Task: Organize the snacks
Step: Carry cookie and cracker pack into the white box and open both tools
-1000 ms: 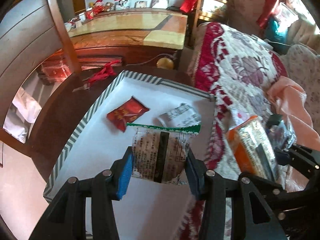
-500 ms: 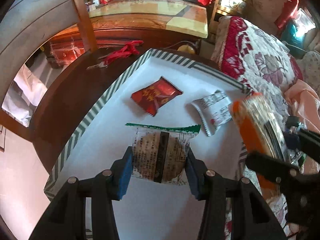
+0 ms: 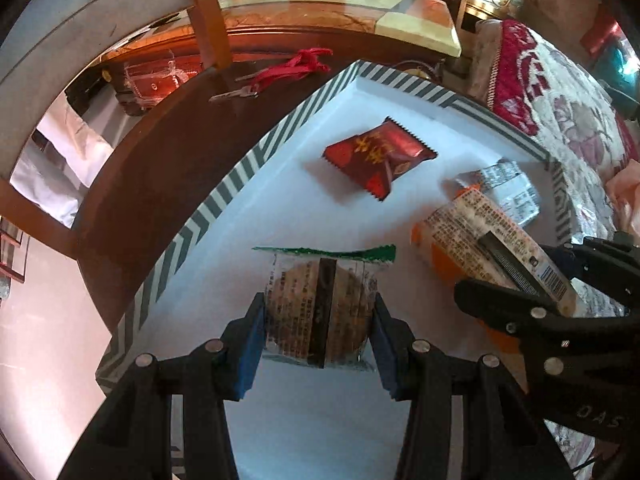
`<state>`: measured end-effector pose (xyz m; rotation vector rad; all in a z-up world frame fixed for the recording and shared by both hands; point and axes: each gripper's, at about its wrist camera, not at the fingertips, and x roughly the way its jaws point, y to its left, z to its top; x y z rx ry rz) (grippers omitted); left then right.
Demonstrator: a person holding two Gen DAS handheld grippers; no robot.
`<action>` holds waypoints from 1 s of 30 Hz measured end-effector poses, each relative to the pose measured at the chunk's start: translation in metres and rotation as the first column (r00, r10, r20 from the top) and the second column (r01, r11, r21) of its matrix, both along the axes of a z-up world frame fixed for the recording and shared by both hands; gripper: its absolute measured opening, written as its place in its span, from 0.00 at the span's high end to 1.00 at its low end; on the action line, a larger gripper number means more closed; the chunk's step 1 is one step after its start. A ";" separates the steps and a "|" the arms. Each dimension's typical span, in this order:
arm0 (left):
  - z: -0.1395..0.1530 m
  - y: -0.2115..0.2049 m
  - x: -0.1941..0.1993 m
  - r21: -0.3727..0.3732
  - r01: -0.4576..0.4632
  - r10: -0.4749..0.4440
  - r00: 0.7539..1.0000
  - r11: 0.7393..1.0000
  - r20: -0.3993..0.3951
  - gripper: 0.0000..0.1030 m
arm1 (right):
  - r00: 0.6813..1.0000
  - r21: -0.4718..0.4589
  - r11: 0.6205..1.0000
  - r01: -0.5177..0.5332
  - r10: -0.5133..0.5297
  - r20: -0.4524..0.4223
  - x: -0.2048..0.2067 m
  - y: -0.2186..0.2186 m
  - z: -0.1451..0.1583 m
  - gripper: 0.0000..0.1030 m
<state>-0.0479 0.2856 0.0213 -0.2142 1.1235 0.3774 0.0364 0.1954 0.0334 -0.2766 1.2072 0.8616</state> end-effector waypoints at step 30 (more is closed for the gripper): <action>0.043 -0.050 -0.017 0.049 0.010 -0.016 0.993 0.999 0.118 0.18 | 0.973 0.219 0.952 0.215 -0.228 0.035 -0.031 -0.102 0.049 0.48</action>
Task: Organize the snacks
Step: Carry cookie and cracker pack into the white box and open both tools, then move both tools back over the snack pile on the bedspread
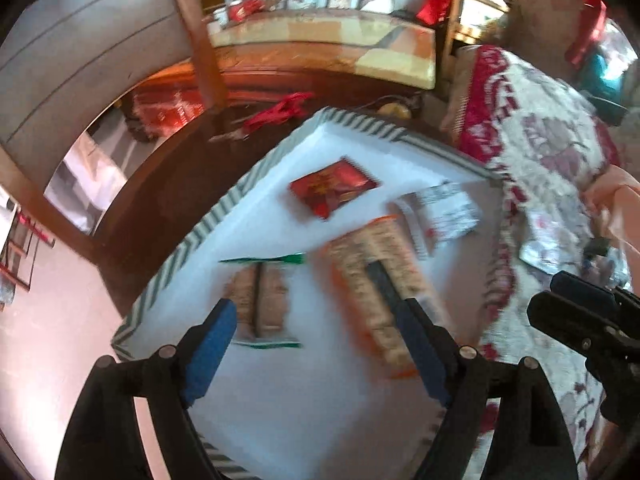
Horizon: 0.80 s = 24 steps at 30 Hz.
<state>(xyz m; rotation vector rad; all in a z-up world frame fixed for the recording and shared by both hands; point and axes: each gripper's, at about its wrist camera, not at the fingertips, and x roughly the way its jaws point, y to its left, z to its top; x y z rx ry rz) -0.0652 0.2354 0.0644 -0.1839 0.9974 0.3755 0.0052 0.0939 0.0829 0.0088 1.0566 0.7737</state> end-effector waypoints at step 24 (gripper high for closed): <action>0.018 -0.146 0.023 0.004 0.273 -0.273 0.961 0.962 0.038 0.18 | 0.962 -0.083 0.959 0.271 -0.268 0.047 -0.023 -0.177 0.003 0.48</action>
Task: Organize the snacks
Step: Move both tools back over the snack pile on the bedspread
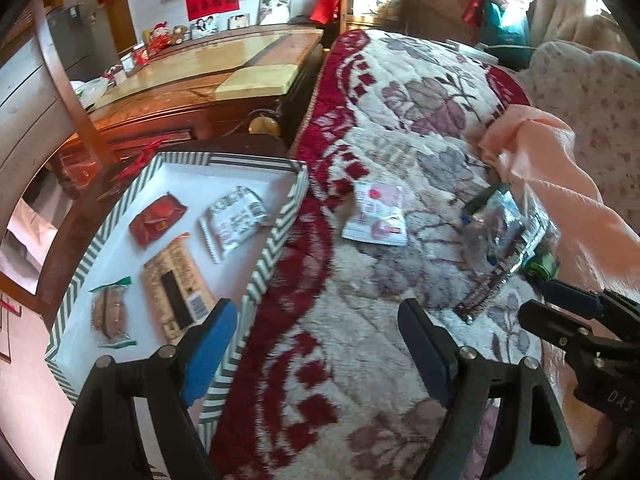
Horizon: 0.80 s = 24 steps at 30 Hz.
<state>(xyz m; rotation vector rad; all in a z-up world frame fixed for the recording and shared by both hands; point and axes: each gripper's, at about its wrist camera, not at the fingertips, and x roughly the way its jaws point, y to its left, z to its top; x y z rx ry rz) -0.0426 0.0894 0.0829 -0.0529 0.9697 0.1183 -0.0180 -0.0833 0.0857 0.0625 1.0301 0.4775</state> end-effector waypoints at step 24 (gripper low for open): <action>-0.025 -0.118 0.039 -0.059 0.392 -0.394 0.919 0.918 -0.010 0.18 | 0.977 -0.041 0.980 0.193 -0.196 -0.078 0.004 -0.090 -0.027 0.48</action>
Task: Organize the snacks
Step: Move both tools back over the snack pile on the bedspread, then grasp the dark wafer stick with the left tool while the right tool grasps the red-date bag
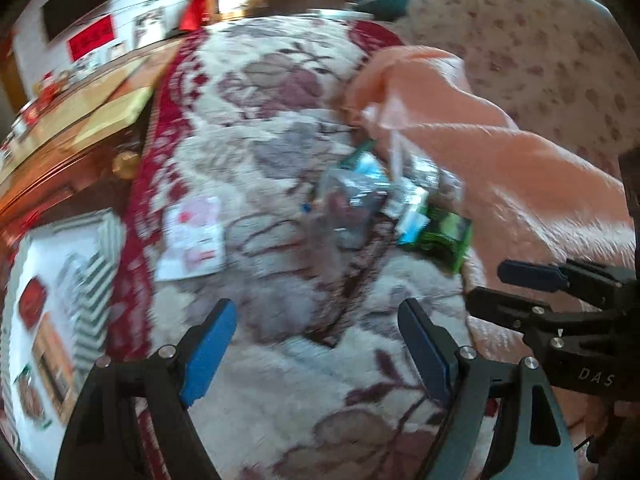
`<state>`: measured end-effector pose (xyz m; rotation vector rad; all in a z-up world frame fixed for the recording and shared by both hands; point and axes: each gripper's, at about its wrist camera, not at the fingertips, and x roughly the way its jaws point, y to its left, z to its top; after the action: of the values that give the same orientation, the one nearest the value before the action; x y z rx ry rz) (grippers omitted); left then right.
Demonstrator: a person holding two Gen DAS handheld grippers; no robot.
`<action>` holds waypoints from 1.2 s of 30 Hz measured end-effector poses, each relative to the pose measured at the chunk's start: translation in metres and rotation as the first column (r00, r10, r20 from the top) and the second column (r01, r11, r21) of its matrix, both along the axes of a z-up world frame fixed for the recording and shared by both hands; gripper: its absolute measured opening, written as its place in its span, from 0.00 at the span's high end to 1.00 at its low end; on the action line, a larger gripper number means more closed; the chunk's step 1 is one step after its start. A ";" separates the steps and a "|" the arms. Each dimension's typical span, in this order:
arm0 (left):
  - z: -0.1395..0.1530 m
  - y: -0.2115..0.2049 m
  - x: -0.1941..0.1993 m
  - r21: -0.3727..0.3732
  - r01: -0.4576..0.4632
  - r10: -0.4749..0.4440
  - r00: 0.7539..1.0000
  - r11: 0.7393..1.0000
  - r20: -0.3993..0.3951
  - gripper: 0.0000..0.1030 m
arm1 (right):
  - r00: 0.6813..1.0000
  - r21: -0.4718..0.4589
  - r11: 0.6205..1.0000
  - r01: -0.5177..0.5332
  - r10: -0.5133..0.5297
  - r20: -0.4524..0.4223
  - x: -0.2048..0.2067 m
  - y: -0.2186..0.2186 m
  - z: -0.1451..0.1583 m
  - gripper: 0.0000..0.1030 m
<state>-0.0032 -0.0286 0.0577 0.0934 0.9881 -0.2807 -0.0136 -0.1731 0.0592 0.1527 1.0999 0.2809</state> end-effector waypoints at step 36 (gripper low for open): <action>-0.020 0.040 0.008 -0.127 -0.100 0.089 0.992 0.987 -0.084 0.91 | 0.981 -0.110 0.983 -0.150 0.162 0.107 0.036 0.037 0.004 0.35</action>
<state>0.0045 0.0113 0.0375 -0.0848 1.0453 -0.2630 0.0223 -0.1363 0.0635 -0.0404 1.0103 0.3695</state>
